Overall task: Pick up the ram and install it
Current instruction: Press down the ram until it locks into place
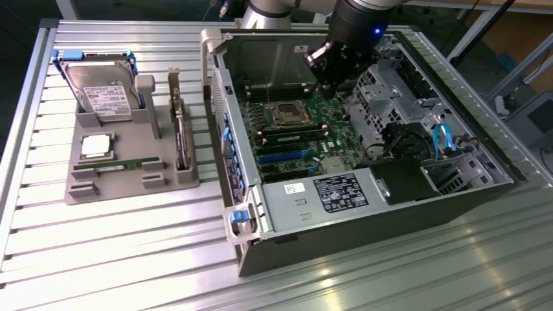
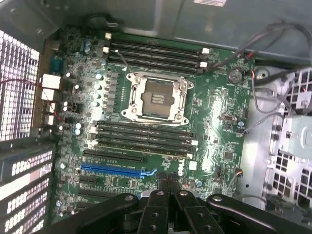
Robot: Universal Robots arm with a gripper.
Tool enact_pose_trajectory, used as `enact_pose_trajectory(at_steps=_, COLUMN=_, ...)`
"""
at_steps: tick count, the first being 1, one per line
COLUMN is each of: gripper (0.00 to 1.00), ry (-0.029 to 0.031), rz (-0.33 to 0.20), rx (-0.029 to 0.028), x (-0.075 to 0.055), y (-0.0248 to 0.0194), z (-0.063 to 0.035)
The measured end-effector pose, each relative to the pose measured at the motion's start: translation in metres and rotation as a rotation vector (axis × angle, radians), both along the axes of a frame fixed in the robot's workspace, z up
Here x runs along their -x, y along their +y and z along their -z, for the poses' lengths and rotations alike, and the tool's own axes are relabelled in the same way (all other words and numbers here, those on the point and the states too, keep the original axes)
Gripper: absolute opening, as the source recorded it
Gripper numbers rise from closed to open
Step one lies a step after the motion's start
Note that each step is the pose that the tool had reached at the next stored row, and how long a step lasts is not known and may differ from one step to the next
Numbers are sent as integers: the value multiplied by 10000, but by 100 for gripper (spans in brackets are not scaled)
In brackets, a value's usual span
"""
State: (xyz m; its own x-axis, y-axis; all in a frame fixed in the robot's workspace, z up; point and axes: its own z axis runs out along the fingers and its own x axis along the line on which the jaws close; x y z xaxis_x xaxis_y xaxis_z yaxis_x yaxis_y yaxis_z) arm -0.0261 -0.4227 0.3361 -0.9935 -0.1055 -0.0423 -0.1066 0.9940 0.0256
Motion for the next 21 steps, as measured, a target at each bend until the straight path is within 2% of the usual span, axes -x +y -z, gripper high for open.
enact_pose_trajectory(at_steps=4, gripper=10, ry=0, rz=734, rx=-1, x=0, y=0, z=1)
enact_pose_trajectory(at_steps=5, gripper=10, ry=0, rz=778, rx=0, x=0, y=0, z=1)
enact_pose_trajectory(at_steps=7, gripper=10, ry=0, rz=797, rx=0, x=0, y=0, z=1)
enact_pose_trajectory(at_steps=8, gripper=10, ry=22, rz=807, rx=1, x=1, y=0, z=1)
enact_pose_trajectory(at_steps=10, gripper=10, ry=109, rz=807, rx=6, x=-2, y=0, z=1)
enact_pose_trajectory(at_steps=11, gripper=10, ry=133, rz=808, rx=8, x=-2, y=0, z=1)
enact_pose_trajectory(at_steps=21, gripper=10, ry=134, rz=809, rx=8, x=21, y=0, z=1)
